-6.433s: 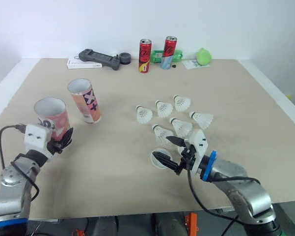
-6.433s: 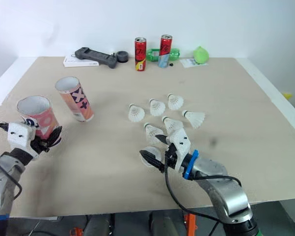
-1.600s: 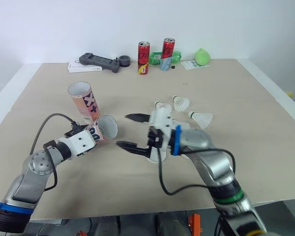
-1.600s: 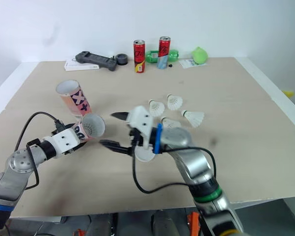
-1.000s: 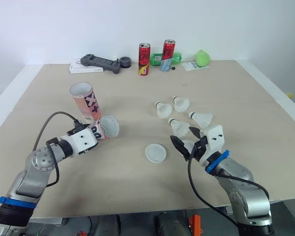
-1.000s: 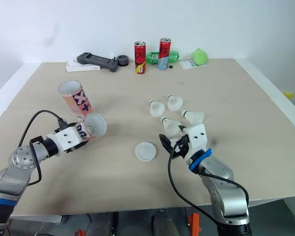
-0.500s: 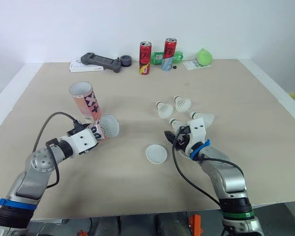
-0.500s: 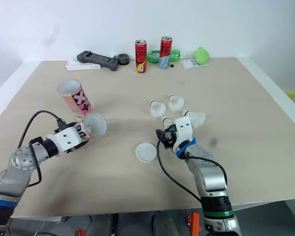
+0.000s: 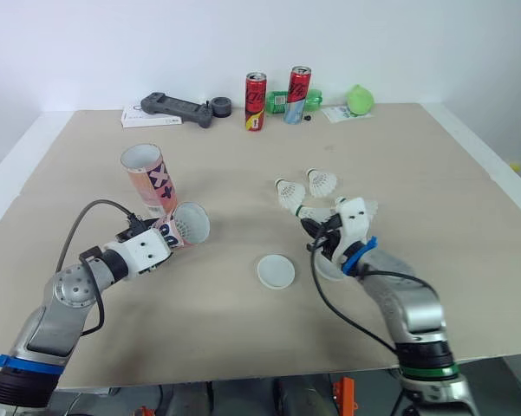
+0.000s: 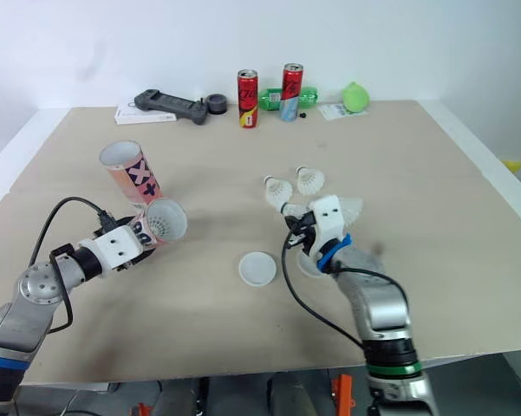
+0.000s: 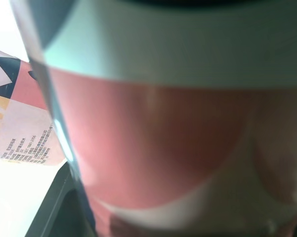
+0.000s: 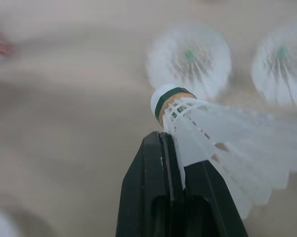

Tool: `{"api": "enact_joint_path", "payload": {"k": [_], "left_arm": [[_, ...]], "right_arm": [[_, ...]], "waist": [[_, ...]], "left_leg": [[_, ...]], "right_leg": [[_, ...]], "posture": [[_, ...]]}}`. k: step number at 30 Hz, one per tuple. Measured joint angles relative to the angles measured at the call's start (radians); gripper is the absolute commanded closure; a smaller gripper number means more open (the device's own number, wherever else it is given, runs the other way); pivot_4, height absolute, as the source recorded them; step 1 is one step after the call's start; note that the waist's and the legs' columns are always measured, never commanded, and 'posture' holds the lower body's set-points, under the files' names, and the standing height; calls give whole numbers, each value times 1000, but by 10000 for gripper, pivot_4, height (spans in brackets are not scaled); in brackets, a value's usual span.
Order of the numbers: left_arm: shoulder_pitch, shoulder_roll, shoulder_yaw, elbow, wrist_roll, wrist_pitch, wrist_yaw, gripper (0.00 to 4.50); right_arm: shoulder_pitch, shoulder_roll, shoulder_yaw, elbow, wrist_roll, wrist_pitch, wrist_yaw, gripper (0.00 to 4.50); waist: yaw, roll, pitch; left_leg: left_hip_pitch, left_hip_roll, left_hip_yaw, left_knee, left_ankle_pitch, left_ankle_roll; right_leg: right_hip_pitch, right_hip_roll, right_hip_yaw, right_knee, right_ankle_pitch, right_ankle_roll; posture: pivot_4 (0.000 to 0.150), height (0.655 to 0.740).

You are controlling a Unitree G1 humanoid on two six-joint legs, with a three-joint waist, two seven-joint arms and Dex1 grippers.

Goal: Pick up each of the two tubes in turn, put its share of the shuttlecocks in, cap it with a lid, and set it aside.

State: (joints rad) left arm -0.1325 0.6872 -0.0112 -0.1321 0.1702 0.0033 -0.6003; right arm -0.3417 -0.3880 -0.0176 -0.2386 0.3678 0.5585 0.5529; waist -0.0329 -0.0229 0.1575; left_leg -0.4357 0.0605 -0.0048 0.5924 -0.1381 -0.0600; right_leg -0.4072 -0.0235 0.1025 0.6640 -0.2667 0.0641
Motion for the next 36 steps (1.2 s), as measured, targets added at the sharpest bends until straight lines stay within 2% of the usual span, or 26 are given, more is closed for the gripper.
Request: {"api": "enact_joint_path", "payload": {"k": [3,6,8,12,19,22,28,29,31,32,34,36], "left_arm": [[-15,0,-5,16,1,-2,-4,17324],[-26,-1,-12,31,1,-6,-6,17324],[-34,-1,-14,39,1,-7,-12,17324],[-50,-3,-19,54,6,-8,-16,17324],[-52,-7,-20,40,9,-3,-15,17324],[-46,-8,-18,28,12,6,-12,17324],[-34,-18,-16,10,20,20,2,17324],[-34,-20,-15,10,21,23,3,17324],[-36,-27,-14,11,22,25,5,17324],[-39,-36,-11,12,21,27,5,17324],[-48,-50,-11,14,17,40,4,17324],[-63,-61,-16,19,17,48,0,17324]], "right_arm": [[-86,-58,12,-111,115,29,144,44310],[-158,-91,83,-156,148,49,237,44310],[-195,-99,176,-140,114,36,285,44310],[-324,-53,397,12,-57,-81,345,44310],[-455,89,462,251,-197,-233,342,44310],[-461,102,462,260,-201,-248,370,35182],[-465,64,428,193,-136,-183,463,3287],[-472,56,425,187,-127,-169,475,520],[-507,51,406,186,-104,-146,497,520],[-538,39,392,191,-96,-142,509,2416],[-610,18,359,222,-97,-150,525,10668],[-681,4,354,286,-114,-181,549,20955]], "waist": [[0,0,0],[1,0,0],[0,0,0],[-1,0,0],[4,0,0],[5,0,0],[4,0,0],[4,0,0],[4,0,0],[5,0,0],[7,0,0],[9,0,0]], "left_leg": [[1,1,-2,0,0,0],[4,1,-2,0,0,0],[5,1,0,0,0,0],[6,1,0,0,0,0],[0,1,0,0,0,0],[-1,1,0,0,0,0],[-1,1,0,0,0,0],[-1,1,0,0,0,0],[-1,1,-1,0,0,0],[-1,1,0,1,0,0],[-1,1,0,2,0,0],[-1,1,0,2,0,0]], "right_leg": [[0,2,-1,0,0,0],[0,1,-2,0,0,-1],[0,-1,-2,0,0,-1],[-1,-1,-2,0,1,-2],[-1,0,-3,0,1,-2],[-1,0,-3,0,1,-2],[-1,1,-2,0,1,-2],[-1,1,-3,1,1,-2],[-2,1,-3,1,1,-2],[-2,1,-3,1,1,-2],[-1,0,-3,1,1,-2],[-1,0,-3,1,2,-2]], "posture": [[1500,7400],[1500,7400],[1500,7400],[1500,7400],[1500,7400],[1500,7400],[1500,7400],[1500,7400],[1500,7400],[1500,7400],[1500,7400],[1500,7400]]}}
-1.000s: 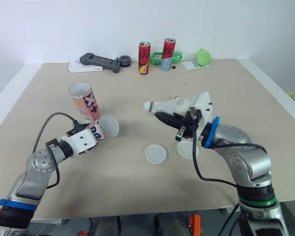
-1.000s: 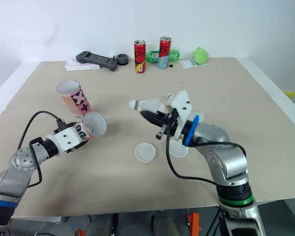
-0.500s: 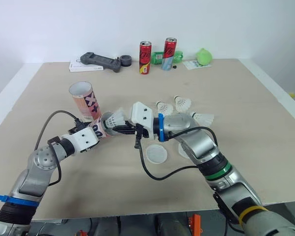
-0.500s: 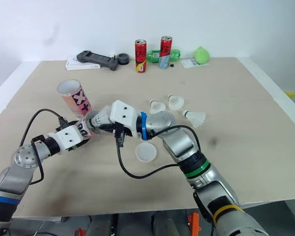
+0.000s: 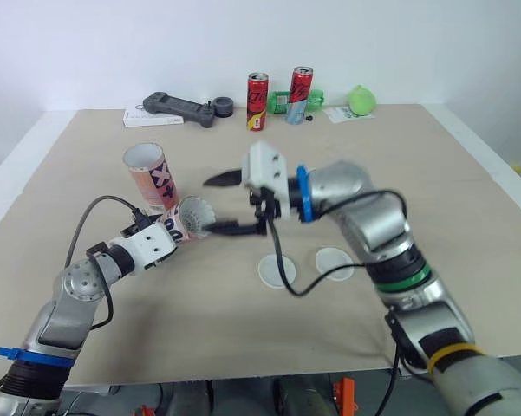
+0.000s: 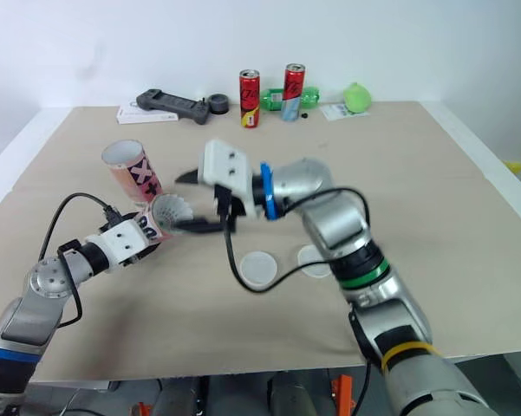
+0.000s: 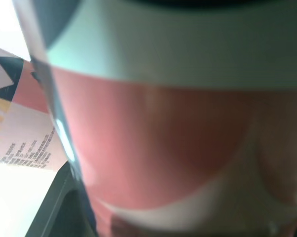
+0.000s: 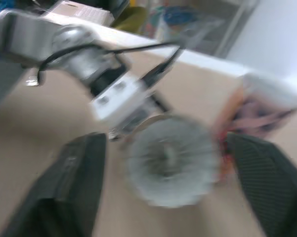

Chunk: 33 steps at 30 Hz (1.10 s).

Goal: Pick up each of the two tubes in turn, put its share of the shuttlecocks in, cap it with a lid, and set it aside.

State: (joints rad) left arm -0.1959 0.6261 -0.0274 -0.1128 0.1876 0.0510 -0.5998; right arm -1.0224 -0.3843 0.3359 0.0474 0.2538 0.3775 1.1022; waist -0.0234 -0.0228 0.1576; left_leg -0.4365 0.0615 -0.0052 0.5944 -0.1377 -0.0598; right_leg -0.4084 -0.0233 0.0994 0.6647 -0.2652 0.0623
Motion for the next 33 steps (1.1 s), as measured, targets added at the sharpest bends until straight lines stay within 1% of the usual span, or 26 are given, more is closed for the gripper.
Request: {"api": "enact_joint_path", "payload": {"k": [1,2,4,5,8,12,17,20,24,27,28,29,33], "left_arm": [[-9,-7,-5,4,0,1,-1,17324],[-19,-15,-11,7,0,1,-3,17324],[-35,-23,-23,9,1,2,-5,17324],[-47,-28,-29,12,1,6,-6,17324],[-67,-49,-43,13,0,19,-6,17324],[-79,-61,-54,10,1,34,-7,17324],[-75,-62,-50,6,1,67,-5,17324],[-67,-62,-45,6,8,81,3,17324],[-60,-64,-44,-3,11,86,6,17324],[-52,-66,-44,-22,11,87,5,17324],[-51,-67,-46,-30,11,87,3,17324],[-50,-68,-47,-38,10,87,2,17324],[-49,-69,-55,-54,8,87,-1,17324]], "right_arm": [[-26,0,5,34,-15,-20,13,26240],[-54,4,17,75,-34,-45,29,30524],[-90,17,53,147,-79,-91,56,41529],[-106,30,86,192,-114,-121,71,44306],[-122,80,163,288,-193,-195,96,44306],[-163,135,244,436,-315,-318,88,44306],[-236,225,287,578,-442,-462,50,44306],[-242,250,286,613,-478,-503,45,44306],[-236,258,265,614,-484,-507,57,44306],[-224,248,237,596,-464,-493,92,44306],[-216,235,224,576,-451,-479,110,44306],[-209,224,209,555,-434,-466,130,44306],[-190,172,164,444,-370,-397,201,44306]], "waist": [[0,0,0],[0,0,0],[0,0,0],[-1,0,0],[0,0,0],[0,0,0],[-8,0,0],[-16,0,0],[-23,0,0],[-21,0,0],[-19,0,0],[-18,0,0],[-14,0,0]], "left_leg": [[0,0,0,0,0,0],[-1,0,0,0,0,0],[-1,0,0,0,0,0],[-1,0,0,-1,0,0],[-3,0,-1,-1,-1,-1],[-3,-1,-1,-1,-3,-3],[0,1,-2,-1,-3,-3],[5,2,-2,-1,-3,-3],[6,2,-2,-1,-3,-3],[4,2,-2,-1,-3,-3],[1,1,-3,-1,-3,-3],[-2,0,-5,-1,-3,-3],[-3,0,-6,-1,-5,-5]], "right_leg": [[0,0,0,0,0,0],[-1,0,0,0,0,0],[-1,0,0,0,0,-1],[-1,1,0,0,-1,-1],[-1,2,0,0,1,1],[-1,2,1,0,1,1],[1,4,1,1,-2,2],[3,5,1,2,-3,-2],[3,5,1,3,-1,-3],[3,5,2,3,-2,-3],[1,5,2,3,0,0],[0,5,2,3,1,-1],[0,5,1,2,0,-3]], "posture": [[1500,7400],[1500,7400],[1500,7400],[1500,7400],[1500,7400],[1500,7400],[1500,7400],[1500,7400],[1500,7400],[1500,7400],[1500,7400],[1500,7400],[1500,7400]]}}
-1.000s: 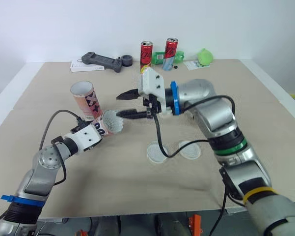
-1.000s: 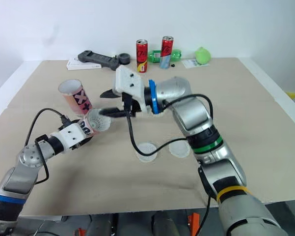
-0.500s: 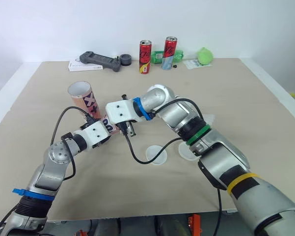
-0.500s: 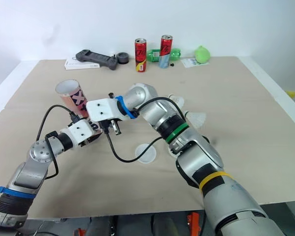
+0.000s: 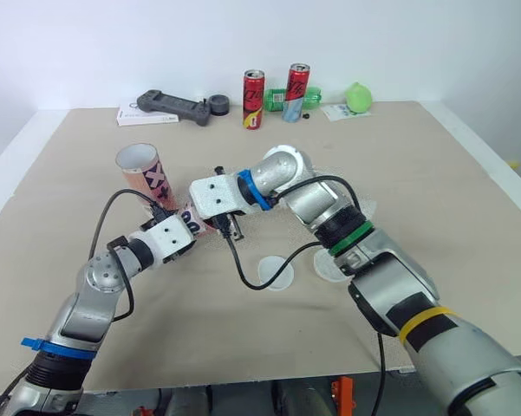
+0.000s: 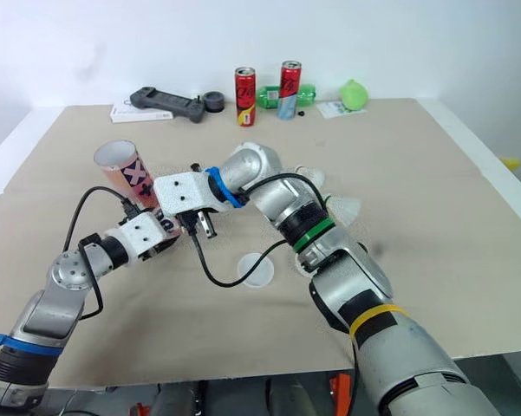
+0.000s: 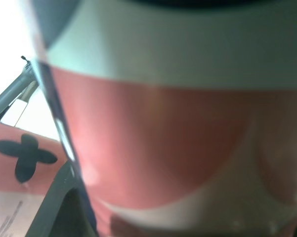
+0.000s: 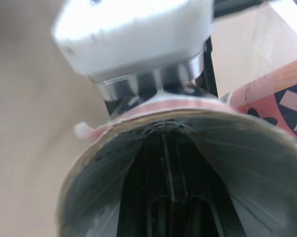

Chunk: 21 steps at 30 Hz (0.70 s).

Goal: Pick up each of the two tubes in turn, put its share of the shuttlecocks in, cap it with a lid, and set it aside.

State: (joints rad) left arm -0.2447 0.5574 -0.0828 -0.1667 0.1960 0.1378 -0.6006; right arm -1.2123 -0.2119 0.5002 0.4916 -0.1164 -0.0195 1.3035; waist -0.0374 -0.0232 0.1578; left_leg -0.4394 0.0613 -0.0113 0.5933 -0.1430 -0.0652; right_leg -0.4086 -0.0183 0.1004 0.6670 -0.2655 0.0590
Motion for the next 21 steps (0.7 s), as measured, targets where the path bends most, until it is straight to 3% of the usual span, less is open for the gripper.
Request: {"api": "enact_joint_path", "payload": {"k": [7,10,11,16,18,21], "left_arm": [[-10,1,-2,2,-6,-2,-18,17324],[-24,1,-9,14,-8,-7,-24,17324],[-30,1,-10,20,-10,-9,-28,17324],[-36,-31,3,33,-43,-2,-31,17324],[-40,-41,2,32,-54,-3,-32,17324],[-50,-113,13,32,-136,26,-33,17324]], "right_arm": [[8,-47,-42,-113,73,106,53,44306],[10,-58,-42,-126,83,132,66,36470],[15,-69,-42,-139,89,144,70,30111],[16,-129,-113,-146,157,204,76,6578],[15,-154,-188,-163,209,249,66,379],[33,-244,-284,-225,297,342,76,379]], "waist": [[-1,0,0],[2,0,0],[3,0,0],[8,-1,1],[9,-1,1],[17,-2,2]], "left_leg": [[1,0,-1,0,-1,0],[1,0,-1,1,-1,0],[0,0,-1,1,-1,0],[0,0,-2,2,-1,0],[0,0,-2,2,-1,0],[-1,-1,-3,2,-1,0]], "right_leg": [[0,1,-1,0,-1,-1],[1,1,-1,0,-1,0],[1,1,-1,0,-1,0],[1,1,-2,0,0,-1],[1,1,-1,0,0,-1],[2,0,-2,0,-1,0]], "posture": [[1500,7400],[1500,7400],[1500,7400],[1500,7400],[1500,7400],[1500,7400]]}}
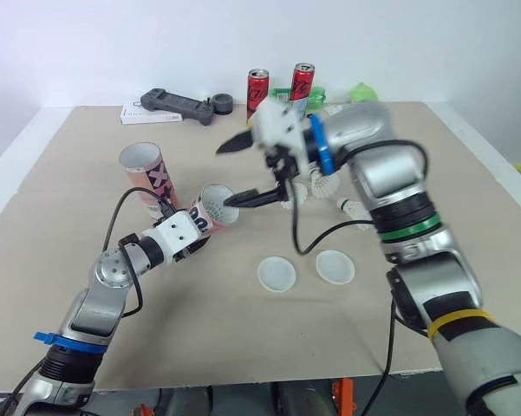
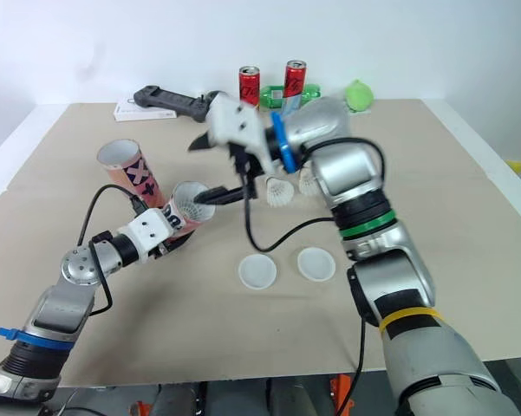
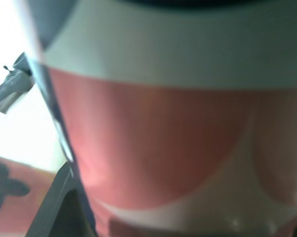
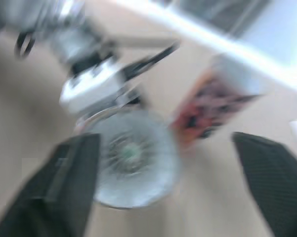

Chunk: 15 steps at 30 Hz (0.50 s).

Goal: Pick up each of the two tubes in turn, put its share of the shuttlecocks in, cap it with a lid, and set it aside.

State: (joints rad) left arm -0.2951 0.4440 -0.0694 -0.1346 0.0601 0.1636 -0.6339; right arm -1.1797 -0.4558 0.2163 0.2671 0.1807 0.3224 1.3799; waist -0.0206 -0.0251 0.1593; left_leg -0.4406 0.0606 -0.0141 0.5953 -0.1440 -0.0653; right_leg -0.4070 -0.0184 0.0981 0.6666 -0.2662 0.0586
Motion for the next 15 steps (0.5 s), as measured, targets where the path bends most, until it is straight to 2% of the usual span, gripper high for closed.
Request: {"api": "enact_joint_path", "payload": {"k": [2,7,10,15], "left_arm": [[-17,-87,34,-6,-120,49,0,17324],[-61,-162,93,-27,-285,105,3,17324],[-62,-195,95,-23,-335,115,4,17324],[-1,-238,57,-11,-362,114,15,17324]], "right_arm": [[75,-111,-38,-35,33,71,32,379],[251,-223,17,-101,36,183,64,379],[306,-223,64,-144,10,203,45,379],[343,-145,141,-138,-46,201,-41,379]], "waist": [[5,-3,1],[-25,-2,2],[-34,-2,3],[-30,-2,3]], "left_leg": [[-2,-1,-2,3,-1,1],[-1,-1,-2,4,-2,3],[1,1,-3,4,-2,3],[1,1,-4,6,-2,3]], "right_leg": [[1,-1,-2,-1,0,0],[0,1,1,1,0,1],[0,4,2,1,0,1],[1,5,1,1,1,2]], "posture": [[1500,7400],[1500,7400],[1500,7400],[1500,7400]]}}
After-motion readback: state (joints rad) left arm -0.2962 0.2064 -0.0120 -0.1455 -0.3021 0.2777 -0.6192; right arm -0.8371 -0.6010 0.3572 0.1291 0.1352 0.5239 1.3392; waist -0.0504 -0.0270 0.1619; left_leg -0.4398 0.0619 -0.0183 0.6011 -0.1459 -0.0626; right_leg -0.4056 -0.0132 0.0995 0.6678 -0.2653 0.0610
